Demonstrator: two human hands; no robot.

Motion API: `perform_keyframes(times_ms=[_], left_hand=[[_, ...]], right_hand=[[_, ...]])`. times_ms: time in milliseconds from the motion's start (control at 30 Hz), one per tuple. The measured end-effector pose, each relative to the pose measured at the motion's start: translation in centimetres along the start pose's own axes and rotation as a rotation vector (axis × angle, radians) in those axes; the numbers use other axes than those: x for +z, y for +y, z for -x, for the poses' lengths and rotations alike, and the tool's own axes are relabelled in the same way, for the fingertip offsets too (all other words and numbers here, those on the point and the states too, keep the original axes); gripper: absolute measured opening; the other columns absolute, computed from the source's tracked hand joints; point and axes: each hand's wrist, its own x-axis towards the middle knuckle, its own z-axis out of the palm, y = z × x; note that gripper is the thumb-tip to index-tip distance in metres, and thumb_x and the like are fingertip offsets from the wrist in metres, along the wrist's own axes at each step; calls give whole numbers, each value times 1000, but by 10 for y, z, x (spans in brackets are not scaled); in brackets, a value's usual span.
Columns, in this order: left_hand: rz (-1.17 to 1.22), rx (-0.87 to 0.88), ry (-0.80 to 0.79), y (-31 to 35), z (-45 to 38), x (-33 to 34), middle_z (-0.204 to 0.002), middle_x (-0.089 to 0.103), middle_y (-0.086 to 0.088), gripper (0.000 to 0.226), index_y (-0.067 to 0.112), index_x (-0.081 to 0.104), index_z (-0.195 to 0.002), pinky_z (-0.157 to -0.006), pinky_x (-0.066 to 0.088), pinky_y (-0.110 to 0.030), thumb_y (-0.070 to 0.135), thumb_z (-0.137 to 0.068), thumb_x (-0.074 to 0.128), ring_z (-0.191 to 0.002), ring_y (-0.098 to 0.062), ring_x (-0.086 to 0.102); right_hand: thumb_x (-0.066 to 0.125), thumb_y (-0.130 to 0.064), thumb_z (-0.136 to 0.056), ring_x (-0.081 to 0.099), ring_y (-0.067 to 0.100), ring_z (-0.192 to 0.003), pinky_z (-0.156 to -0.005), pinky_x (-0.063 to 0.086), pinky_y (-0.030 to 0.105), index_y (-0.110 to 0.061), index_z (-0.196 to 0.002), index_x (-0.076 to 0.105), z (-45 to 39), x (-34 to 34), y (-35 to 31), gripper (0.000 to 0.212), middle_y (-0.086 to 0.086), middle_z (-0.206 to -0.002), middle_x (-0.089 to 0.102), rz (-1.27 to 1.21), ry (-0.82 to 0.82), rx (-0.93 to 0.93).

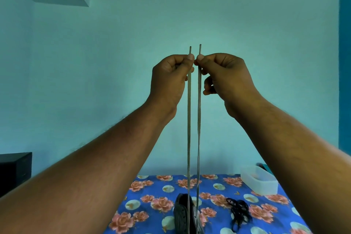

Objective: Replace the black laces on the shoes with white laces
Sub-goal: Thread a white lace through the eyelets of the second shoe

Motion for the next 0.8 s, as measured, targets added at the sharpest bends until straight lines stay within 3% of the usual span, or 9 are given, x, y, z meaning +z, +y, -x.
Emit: perform_keyframes(times_ms=[167, 300, 400, 500, 567, 667, 800], left_hand=[[14, 11, 9, 3, -1, 1, -81, 73, 13, 11, 28, 73, -94, -63, 49, -9, 34, -99, 65, -75, 3, 65], [77, -46, -63, 0, -1, -3, -83, 74, 2, 17, 20, 71, -98, -81, 61, -35, 33, -101, 62, -77, -16, 71], [112, -154, -78, -15, 5, -11, -72, 62, -1, 18, 15, 66, -100, -59, 57, -33, 31, -103, 60, -57, -17, 57], [22, -272, -68, -48, 22, -23, -62, 47, 4, 17, 16, 64, -97, -44, 32, -22, 30, -103, 59, -47, -12, 36], [-74, -355, -82, -81, 40, -33, -58, 45, 8, 19, 17, 64, -92, -43, 26, -20, 32, -102, 60, -46, -10, 32], [-246, -447, -128, -135, 78, -50, -61, 50, 8, 22, 18, 65, -86, -48, 29, -25, 34, -100, 63, -50, -12, 38], [-426, -554, -247, -192, 127, -64, -87, 63, 1, 20, 18, 65, -99, -60, 40, -28, 38, -99, 64, -67, -14, 55]], right_hand=[[69, -26, -97, 60, 16, -56, -62, 62, 36, -11, -96, 77, -1, 1, -2, 17, 1, -80, 71, -10, 11, -33], [68, -25, -97, 64, 16, -69, -67, 64, 37, -13, -97, 77, -1, -2, 3, 15, 1, -81, 71, -56, 25, -8], [63, -21, -98, 69, 20, -79, -79, 62, 46, -11, -98, 74, 4, -7, 23, 15, 6, -88, 74, -112, 18, 98], [56, -18, -102, 72, 24, -81, -83, 61, 47, -14, -99, 69, 19, -15, 56, 15, 10, -95, 76, -168, -14, 230], [51, -17, -105, 71, 25, -74, -76, 62, 45, -11, -104, 66, 35, -20, 83, 16, 10, -94, 76, -178, -22, 323], [49, -15, -106, 58, 22, -56, -57, 58, 37, -9, -106, 62, 67, -26, 128, 15, 10, -81, 70, -137, -29, 452], [51, -18, -106, 35, 16, -47, -46, 31, 26, -12, -98, 58, 102, -34, 197, 12, 5, -68, 53, 27, -43, 560]])
